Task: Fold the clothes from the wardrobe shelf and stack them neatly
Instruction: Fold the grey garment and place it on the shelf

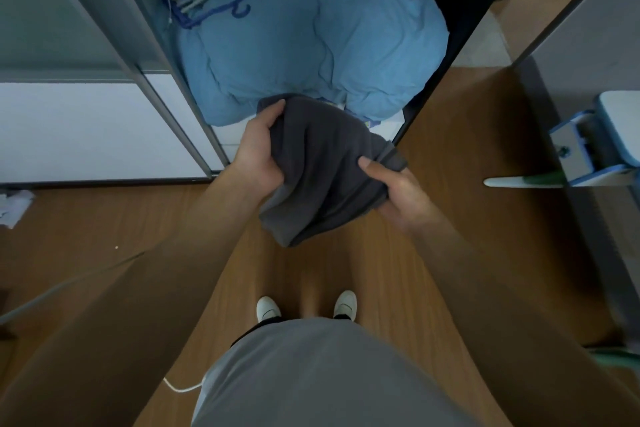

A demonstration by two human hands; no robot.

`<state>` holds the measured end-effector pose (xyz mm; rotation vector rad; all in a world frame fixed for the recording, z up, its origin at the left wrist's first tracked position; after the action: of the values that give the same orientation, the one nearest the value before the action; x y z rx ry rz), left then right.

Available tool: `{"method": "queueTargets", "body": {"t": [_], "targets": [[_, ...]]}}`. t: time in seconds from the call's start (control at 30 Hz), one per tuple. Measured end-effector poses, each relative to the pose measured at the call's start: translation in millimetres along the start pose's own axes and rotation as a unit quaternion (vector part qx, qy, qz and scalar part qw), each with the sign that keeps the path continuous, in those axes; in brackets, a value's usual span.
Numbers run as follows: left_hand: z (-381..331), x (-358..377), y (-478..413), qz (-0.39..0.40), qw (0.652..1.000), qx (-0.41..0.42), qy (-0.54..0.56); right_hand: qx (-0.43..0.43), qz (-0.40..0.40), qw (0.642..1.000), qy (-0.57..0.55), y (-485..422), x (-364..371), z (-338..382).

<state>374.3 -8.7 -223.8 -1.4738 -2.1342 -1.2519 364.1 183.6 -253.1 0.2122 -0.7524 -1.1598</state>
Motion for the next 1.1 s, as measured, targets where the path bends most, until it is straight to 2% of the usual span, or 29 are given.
{"method": "queueTargets", "body": {"t": [0.1, 0.2, 0.33, 0.47, 0.57, 0.63, 0.77, 0.83, 0.9, 0.97, 1.1], "targets": [[-14.1, -16.6, -2.1, 0.031, 0.999, 0.026, 0.006, -0.030, -0.007, 0.999, 0.008, -0.9, 8.4, 13.8], [-17.0, -31.0, -5.5, 0.050, 0.997, 0.026, -0.047, -0.029, 0.006, 0.999, -0.020, -1.2, 20.7, 26.5], [2.6, -46.6, -4.2, 0.013, 0.987, -0.056, -0.152, 0.018, 0.030, 0.997, -0.076, 0.3, 37.9, 28.9], [28.2, -54.6, -2.2, 0.017, 0.982, -0.102, -0.160, 0.021, 0.050, 0.992, -0.109, 2.0, 39.3, 27.0], [32.0, -45.7, -4.5, 0.057, 0.989, -0.081, -0.109, 0.024, 0.055, 0.995, -0.082, 2.3, 30.1, 28.7], [25.1, -37.7, -7.7, 0.054, 0.988, -0.069, -0.130, 0.038, 0.043, 0.997, -0.046, 0.5, 19.2, 31.4], [10.9, -32.1, -17.2, -0.039, 0.969, -0.045, -0.238, 0.094, -0.080, 0.988, 0.098, -8.4, -6.1, 30.7], [8.0, -32.0, -17.1, -0.074, 0.968, -0.039, -0.237, 0.095, -0.126, 0.977, 0.142, -13.0, -14.3, 28.1], [5.8, -36.3, -17.2, -0.107, 0.973, -0.035, -0.203, 0.090, -0.113, 0.977, 0.154, -14.4, -13.8, 24.9], [0.9, -41.2, -16.1, -0.135, 0.973, -0.050, -0.181, 0.060, -0.068, 0.984, 0.152, -12.4, -7.9, 22.1], [-13.9, -39.8, -18.3, -0.099, 0.978, -0.080, -0.164, -0.037, -0.022, 0.988, 0.149, -5.2, 11.8, 15.9]]}}
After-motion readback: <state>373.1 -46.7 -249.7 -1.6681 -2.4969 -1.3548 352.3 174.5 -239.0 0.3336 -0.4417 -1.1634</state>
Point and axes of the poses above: each hand's wrist, its own y-axis away from the middle knuckle, its own x-axis out of the palm, z = x × y, the point moved 5 cm from there along -y, towards the middle knuckle, and after that the axes turned 4 degrees about x, right-handed, at the moved point
